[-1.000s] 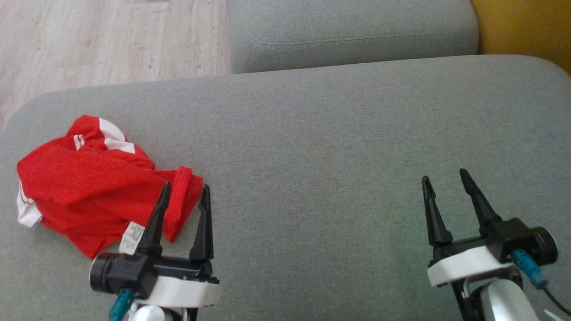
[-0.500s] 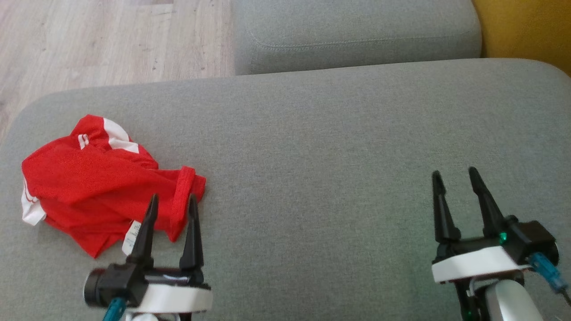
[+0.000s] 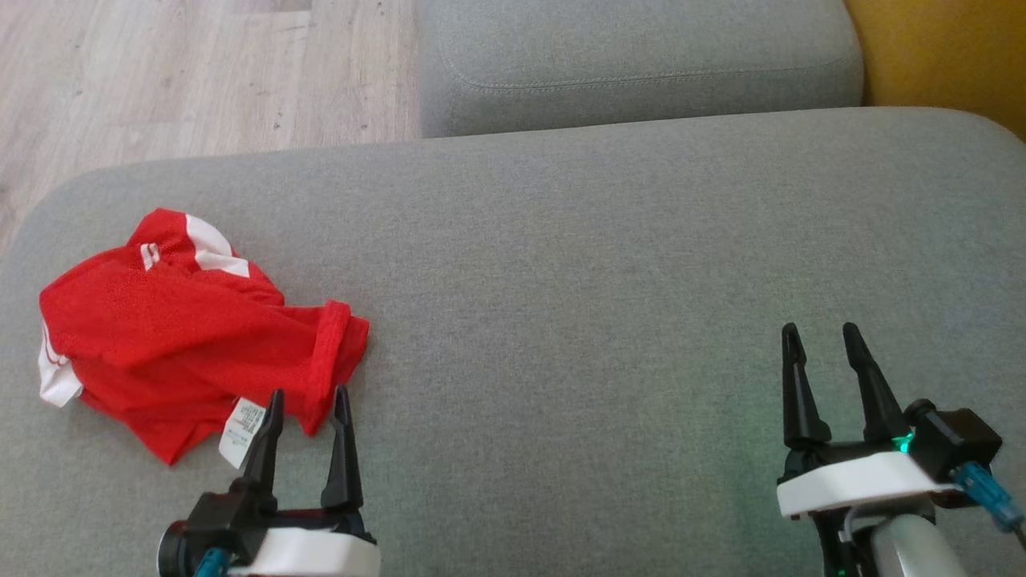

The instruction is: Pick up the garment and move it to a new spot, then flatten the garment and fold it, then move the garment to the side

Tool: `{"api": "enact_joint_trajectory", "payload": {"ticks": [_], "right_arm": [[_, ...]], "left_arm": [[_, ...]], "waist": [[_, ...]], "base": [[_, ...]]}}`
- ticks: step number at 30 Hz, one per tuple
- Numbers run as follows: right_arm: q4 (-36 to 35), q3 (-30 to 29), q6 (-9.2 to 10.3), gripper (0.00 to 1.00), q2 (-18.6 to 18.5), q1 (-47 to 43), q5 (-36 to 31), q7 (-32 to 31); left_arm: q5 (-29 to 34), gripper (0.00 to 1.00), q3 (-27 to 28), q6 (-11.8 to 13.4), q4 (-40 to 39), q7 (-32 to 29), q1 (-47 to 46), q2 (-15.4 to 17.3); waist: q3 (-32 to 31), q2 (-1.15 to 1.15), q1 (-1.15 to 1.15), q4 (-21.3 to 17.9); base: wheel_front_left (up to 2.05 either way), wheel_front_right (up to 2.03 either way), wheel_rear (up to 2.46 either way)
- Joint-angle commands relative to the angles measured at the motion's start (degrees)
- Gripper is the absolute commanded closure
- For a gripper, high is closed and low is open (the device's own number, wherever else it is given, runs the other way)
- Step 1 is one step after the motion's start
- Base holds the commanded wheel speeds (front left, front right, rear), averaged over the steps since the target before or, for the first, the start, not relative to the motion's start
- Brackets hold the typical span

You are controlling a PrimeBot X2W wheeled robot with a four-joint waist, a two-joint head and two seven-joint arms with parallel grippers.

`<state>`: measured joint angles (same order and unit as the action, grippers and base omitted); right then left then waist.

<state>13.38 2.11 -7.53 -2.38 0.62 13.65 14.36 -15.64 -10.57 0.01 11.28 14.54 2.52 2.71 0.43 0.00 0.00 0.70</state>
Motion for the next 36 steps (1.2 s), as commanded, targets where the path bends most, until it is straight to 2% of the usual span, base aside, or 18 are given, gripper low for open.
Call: {"api": "enact_joint_trajectory", "payload": {"ticks": [1, 9, 14, 36], "right_arm": [[-1.52, 1.65, 0.04, 0.0, -0.5, 1.63, 0.19, 0.63], [-1.02, 1.6, 0.04, 0.0, -0.5, 1.75, -0.35, 0.63], [-1.11, 1.95, 0.04, 0.0, -0.5, 1.43, -0.54, 0.63], [-1.51, 6.49, 0.04, 0.0, -0.5, -0.65, 1.49, 0.63]], "left_arm": [[-0.09, 0.0, 2.0, 0.13, -1.58, 0.46, -2.82, 0.18], [-0.33, 0.0, 1.95, 0.1, -1.84, 0.46, -2.78, 0.17], [-0.37, 0.0, 1.8, 0.45, -2.09, 0.46, -2.78, 0.17], [2.28, 0.0, 7.28, 0.23, -2.66, 0.46, -1.02, 0.17]], "waist": [[-0.01, 0.0, 0.0, -0.01], [-0.26, 0.0, 0.0, 0.2], [-0.67, 0.0, 0.0, 1.75], [-1.7, 0.0, 0.0, 17.98]], "base": [[0.0, 0.0, 0.0], [0.0, 0.0, 0.0], [0.0, 0.0, 0.0], [0.0, 0.0, 0.0]]}}
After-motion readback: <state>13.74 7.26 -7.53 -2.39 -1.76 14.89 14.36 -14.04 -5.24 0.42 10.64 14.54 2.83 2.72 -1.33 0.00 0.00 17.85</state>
